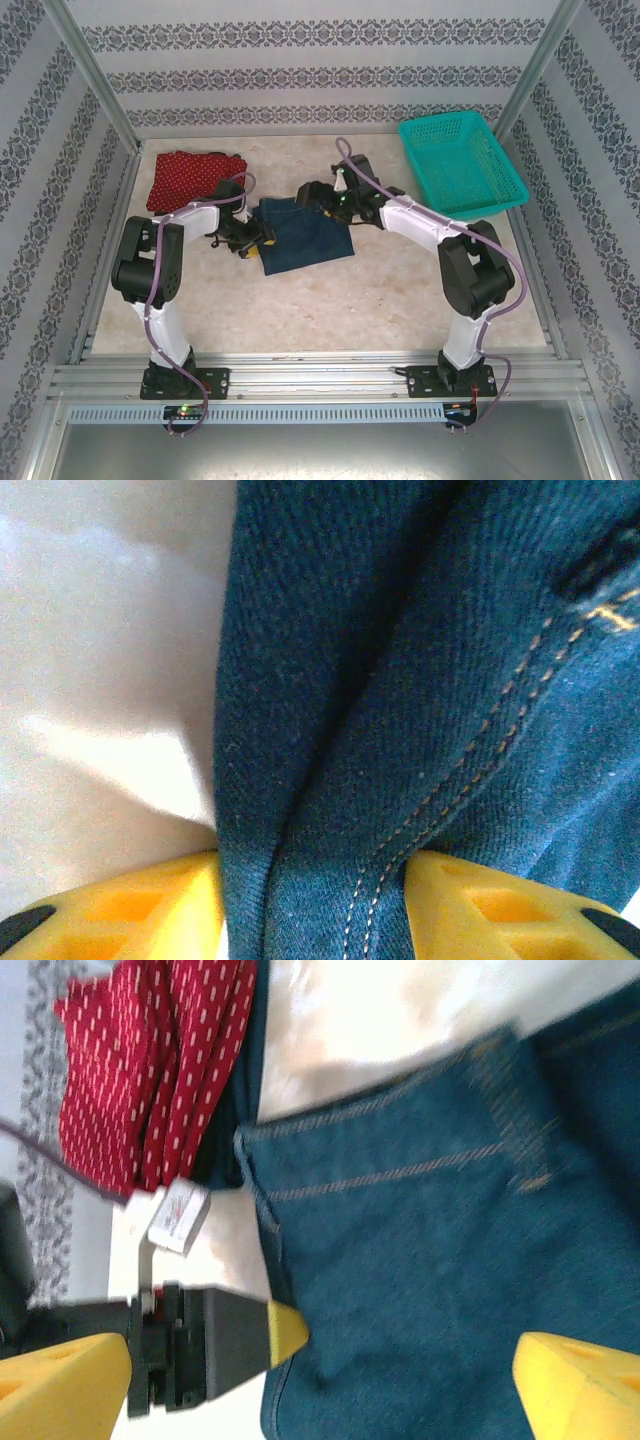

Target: Fold and stack the skirts

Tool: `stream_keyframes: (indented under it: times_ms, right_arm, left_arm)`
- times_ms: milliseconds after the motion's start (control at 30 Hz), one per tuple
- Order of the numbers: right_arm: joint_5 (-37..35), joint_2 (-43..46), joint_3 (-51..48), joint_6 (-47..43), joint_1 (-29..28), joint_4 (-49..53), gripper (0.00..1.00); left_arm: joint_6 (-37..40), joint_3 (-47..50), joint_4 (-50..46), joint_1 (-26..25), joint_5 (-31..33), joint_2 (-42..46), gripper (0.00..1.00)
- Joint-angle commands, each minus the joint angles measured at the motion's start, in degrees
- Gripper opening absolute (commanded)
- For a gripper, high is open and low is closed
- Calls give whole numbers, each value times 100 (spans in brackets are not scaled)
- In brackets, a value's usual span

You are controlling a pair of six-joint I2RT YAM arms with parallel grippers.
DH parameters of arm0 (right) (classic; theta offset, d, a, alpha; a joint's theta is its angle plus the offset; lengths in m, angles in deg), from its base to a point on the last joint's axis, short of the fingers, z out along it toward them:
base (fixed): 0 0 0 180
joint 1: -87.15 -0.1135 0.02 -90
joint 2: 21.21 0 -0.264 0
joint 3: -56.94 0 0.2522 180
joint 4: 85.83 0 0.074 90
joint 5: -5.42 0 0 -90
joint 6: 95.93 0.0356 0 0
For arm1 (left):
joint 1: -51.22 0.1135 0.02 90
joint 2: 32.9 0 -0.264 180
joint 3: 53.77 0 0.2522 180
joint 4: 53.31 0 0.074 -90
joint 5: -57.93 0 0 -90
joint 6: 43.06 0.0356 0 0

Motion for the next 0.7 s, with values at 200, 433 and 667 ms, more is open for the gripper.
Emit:
stream_keyframes:
  times_ms: [200, 433, 667]
  right_arm:
    - [-156, -824, -750, 1065, -87, 55, 98]
    - [73, -1020, -955, 1374, -131, -266, 98]
    - [39, -948, -1014, 1372, -146, -236, 98]
  left_arm:
    - [254, -297, 580, -161, 322, -292, 52]
    - [176, -80, 1226, -190, 27, -288, 36]
    - [298, -231, 1024, -215, 470, -13, 14]
